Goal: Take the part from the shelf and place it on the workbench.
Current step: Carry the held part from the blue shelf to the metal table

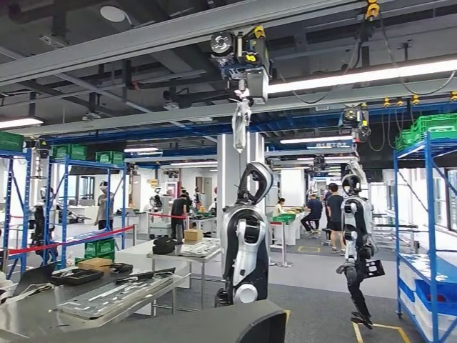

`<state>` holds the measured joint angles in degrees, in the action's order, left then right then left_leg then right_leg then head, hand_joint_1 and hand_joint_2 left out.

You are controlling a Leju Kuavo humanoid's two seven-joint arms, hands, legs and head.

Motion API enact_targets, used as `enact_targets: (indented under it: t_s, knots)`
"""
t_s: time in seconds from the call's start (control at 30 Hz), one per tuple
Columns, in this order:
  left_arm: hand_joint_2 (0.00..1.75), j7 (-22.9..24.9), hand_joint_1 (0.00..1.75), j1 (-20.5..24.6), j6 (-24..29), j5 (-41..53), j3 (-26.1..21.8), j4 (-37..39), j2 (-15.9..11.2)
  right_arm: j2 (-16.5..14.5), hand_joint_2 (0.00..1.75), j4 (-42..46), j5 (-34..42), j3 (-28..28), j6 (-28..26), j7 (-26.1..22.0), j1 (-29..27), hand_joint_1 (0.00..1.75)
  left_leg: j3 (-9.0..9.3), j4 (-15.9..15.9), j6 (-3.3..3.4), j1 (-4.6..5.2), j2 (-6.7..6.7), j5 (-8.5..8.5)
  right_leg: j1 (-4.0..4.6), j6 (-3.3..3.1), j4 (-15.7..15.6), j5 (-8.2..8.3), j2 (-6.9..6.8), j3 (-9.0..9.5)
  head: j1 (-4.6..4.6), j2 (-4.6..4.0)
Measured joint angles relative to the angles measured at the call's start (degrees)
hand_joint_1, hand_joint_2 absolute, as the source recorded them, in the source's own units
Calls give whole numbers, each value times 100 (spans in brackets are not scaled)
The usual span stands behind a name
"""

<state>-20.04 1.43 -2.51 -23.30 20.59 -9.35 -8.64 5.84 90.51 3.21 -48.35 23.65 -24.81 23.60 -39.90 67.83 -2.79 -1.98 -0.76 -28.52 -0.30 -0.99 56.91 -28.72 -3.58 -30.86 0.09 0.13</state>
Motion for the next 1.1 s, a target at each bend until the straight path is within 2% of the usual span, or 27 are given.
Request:
enact_targets:
  t_s: [0.03,0.1,0.13,0.17,0.2,0.27,0.33,0.37,0.4,0.43,0.47,0.5,0.57,0.6,0.63,0.7,0.73,0.8,0.83,0.87,0.9,0.93,0.97,1.0,1.03,1.1]
  knots:
    - [0,-2,0,6,-3,0,2,0,4,-1,175,0,3,1,4,2,2,175,196,-370,-26,8,-151,139,3,45,21,-29,-59,9,0,0]
    - [0,9,0,33,-10,1,6,0,11,0,175,0,10,5,14,8,11,175,404,-803,40,37,-351,258,30,131,64,-82,-168,20,-2,0]
    - [0,24,0,37,-16,2,12,0,15,1,175,0,13,8,20,11,13,175,406,-841,103,65,-362,236,43,162,71,-98,-225,28,-3,0]
    - [0,39,0,28,-19,4,20,0,14,2,175,0,15,9,26,14,15,175,393,-842,176,71,-287,240,36,187,68,-108,-284,43,-4,0]
    - [0,51,0,9,-22,7,30,0,14,2,175,0,17,10,31,15,17,175,390,-846,220,79,-228,242,17,216,68,-135,-275,61,-3,0]
    - [0,60,0,-15,-24,11,44,0,14,2,175,1,24,15,34,15,17,175,392,-859,300,85,-109,254,-29,256,269,-322,-46,-1,-3,0]
    - [0,53,0,-3,-24,10,47,0,14,13,175,-5,29,24,35,15,10,175,391,-862,361,97,21,262,-41,249,945,-695,240,-303,-3,0]
    - [0,49,0,6,-24,9,48,0,14,20,175,-9,30,27,36,15,4,175,390,-862,382,113,97,263,-35,235,1359,-859,294,-502,-3,0]
    - [0,46,0,10,-24,9,49,0,13,28,175,-14,31,28,37,15,-2,175,391,-861,396,133,176,265,-27,216,1667,-936,318,-662,-3,0]
    - [0,43,0,7,-24,9,50,0,13,33,175,-16,33,28,37,15,-7,175,395,-859,404,153,257,267,-15,189,1775,-899,332,-737,-3,0]
    - [0,39,0,1,-24,9,51,0,12,36,175,-16,34,29,37,15,-9,175,402,-858,409,171,339,268,2,154,1642,-748,354,-699,-3,0]
    - [0,32,0,-4,-24,9,52,0,11,37,175,-16,37,31,37,15,-8,175,413,-857,411,185,422,270,23,108,1310,-516,409,-565,-3,0]
    - [0,12,0,-1,-26,9,56,0,20,38,175,-13,40,34,37,15,3,175,420,-853,406,192,578,277,53,8,560,-125,661,-251,-3,0]
    - [0,-2,0,4,-28,8,58,0,24,38,175,-12,42,36,37,16,9,175,406,-850,394,182,645,286,64,-16,323,-34,760,-154,-2,1]
    - [0,-14,0,4,-31,8,61,0,28,39,175,-11,44,37,38,16,14,175,383,-851,373,168,703,300,70,-27,218,-19,814,-116,-2,1]
    - [0,-30,0,-22,-38,5,66,1,23,30,175,-9,50,38,39,16,24,175,345,-858,318,145,798,326,66,-21,136,-8,717,-88,-3,1]
    - [0,-33,0,-40,-43,4,69,2,21,22,175,-7,52,38,40,15,28,175,324,-835,295,152,750,304,52,-30,92,10,652,-69,-3,0]
    - [0,-33,0,-43,-49,1,74,4,14,4,175,0,61,39,44,15,35,175,177,-531,249,167,495,89,24,-46,14,48,505,-33,-3,0]
    - [0,-32,0,-30,-50,1,76,4,16,2,175,0,62,39,48,15,34,175,27,-214,218,165,340,-89,29,-50,6,50,426,-28,-3,0]
    - [0,-31,0,-15,-51,1,78,4,17,1,175,-1,63,38,51,15,30,175,-148,157,184,146,246,-261,31,-49,6,47,341,-30,-3,0]
    - [0,-29,0,-4,-54,1,81,4,19,3,175,-3,63,37,53,15,24,175,-286,461,150,117,193,-365,31,-45,8,43,254,-31,-2,0]
    - [0,-29,0,-4,-58,1,83,4,20,4,175,-4,64,36,55,16,19,175,-345,606,118,87,158,-378,30,-37,10,35,172,-31,-2,0]
    - [0,-29,0,-12,-62,1,85,4,22,4,175,-4,67,35,56,17,17,175,-290,526,88,56,126,-285,25,-22,13,25,100,-26,-2,0]
    - [0,-29,0,-19,-64,0,85,4,22,4,175,-4,71,36,56,18,17,175,-124,231,58,28,70,-113,18,1,21,9,32,-17,-2,0]
    - [0,-31,0,-21,-65,0,86,4,23,4,175,-4,75,37,56,19,19,175,86,-158,29,13,-46,43,16,36,36,-15,-29,-7,-2,0]
    - [0,-33,0,-5,-64,-1,89,4,36,5,175,-4,84,39,59,22,28,175,373,-723,65,30,-236,222,37,118,81,-66,-136,0,-2,1]
